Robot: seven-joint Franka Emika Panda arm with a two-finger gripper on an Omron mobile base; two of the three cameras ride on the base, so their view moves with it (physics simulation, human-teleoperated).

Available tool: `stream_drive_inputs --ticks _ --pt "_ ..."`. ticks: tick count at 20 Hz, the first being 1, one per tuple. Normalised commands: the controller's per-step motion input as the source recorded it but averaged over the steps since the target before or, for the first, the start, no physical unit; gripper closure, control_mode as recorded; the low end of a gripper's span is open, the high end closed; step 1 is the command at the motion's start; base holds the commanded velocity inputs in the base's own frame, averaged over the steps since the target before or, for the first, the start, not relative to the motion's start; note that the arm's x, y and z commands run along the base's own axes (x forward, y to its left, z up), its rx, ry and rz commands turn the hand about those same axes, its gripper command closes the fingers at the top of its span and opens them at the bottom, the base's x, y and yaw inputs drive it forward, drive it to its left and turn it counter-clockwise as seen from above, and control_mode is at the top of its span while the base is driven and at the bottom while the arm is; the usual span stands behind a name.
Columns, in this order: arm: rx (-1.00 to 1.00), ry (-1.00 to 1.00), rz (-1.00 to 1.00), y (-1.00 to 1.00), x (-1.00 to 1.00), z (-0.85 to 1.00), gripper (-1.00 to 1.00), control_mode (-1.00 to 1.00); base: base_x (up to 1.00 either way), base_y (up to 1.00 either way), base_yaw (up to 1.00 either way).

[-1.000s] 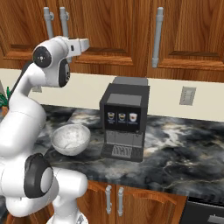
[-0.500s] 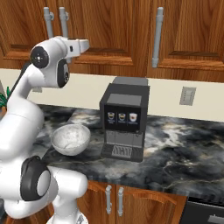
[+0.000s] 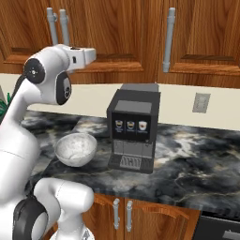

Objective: Open the cabinet. Pick the tangerine and pear from the cabinet and place them into the bowl. Then close the cabinet.

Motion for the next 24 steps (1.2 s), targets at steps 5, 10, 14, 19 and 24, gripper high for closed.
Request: stream_drive_inputs --ticks 5,10,14,19,24 --pt "0.1 0.0 -0.12 -1.0 -0.93 0.29 1.0 -1.0 0.0 0.0 0.0" --pt "0.12 0.0 -0.1 -1.0 -0.9 0.22 1.0 -1.0 0.0 0.0 0.0" --pt "0.09 0.0 -0.05 -0.95 -0.65 0.03 1.0 -1.0 0.0 0.0 0.0" --pt "0.0 0.0 0.0 -0.07 -0.14 0.0 -1.0 -1.0 0.0 0.0 0.0" --pt "0.02 -0.03 -0.03 0.0 -0.98 -0.11 -1.0 -1.0 0.0 0.0 0.0"
